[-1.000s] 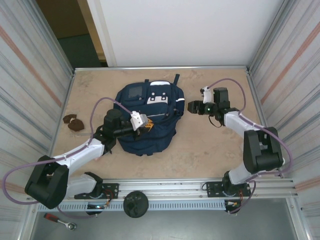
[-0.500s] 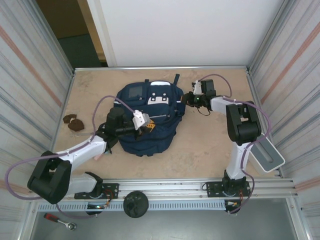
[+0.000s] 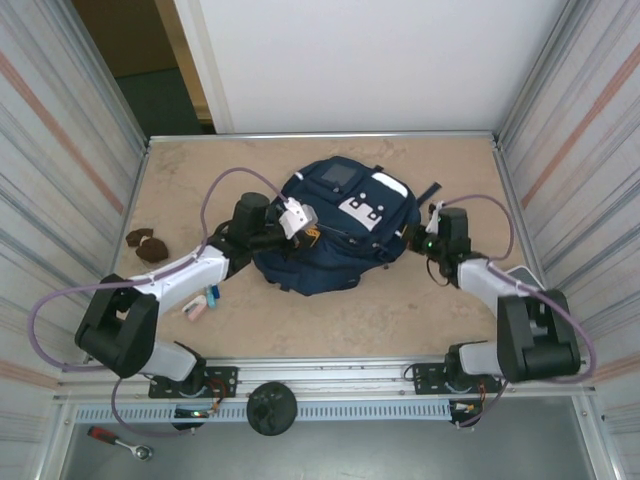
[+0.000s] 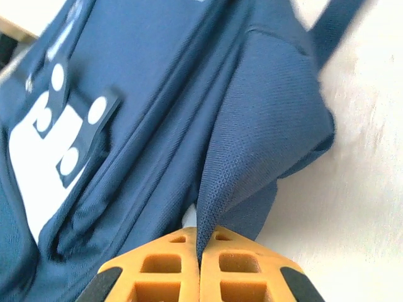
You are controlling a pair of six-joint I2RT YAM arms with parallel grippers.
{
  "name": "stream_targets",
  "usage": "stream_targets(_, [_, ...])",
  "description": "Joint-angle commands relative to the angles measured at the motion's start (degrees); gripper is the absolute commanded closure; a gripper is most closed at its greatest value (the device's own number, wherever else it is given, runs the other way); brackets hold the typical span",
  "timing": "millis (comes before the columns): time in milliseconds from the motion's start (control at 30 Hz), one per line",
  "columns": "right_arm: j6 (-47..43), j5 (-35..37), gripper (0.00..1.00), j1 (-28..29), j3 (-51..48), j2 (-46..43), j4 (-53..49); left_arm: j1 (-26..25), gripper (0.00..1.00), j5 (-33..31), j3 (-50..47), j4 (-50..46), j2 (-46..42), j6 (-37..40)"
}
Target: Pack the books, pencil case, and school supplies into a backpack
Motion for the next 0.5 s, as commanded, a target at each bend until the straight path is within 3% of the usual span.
stream_targets(0, [2.44, 8.42, 0.96, 9.82, -7.43, -9.49, -2.54, 3.93, 0.87, -18.94, 3.19, -1.16, 1.13, -8.08])
stream_targets(100, [3.52, 17.11, 0.9, 20.46, -11.97, -18.27, -4.25, 5.78, 0.72, -22.89, 3.6, -1.9, 0.49, -12.05])
stream_targets(200, [1.54, 20.45, 0.83, 27.58, -12.53, -24.08, -8.41, 6.17, 0.58, -28.08, 3.68, -4.13, -0.76, -15.01])
stream_targets(333, [-3.36, 21.65, 0.72, 31.78, -10.85, -30.01, -14.76, 6.35, 0.46, -35.64, 2.68, -7.72, -4.38, -20.16])
stream_targets(467, [-6.84, 18.81, 0.57, 31.37, -9.85, -32.22, -11.79, 6.21, 0.34, -32.37, -1.73, -7.16, -10.88, -27.27])
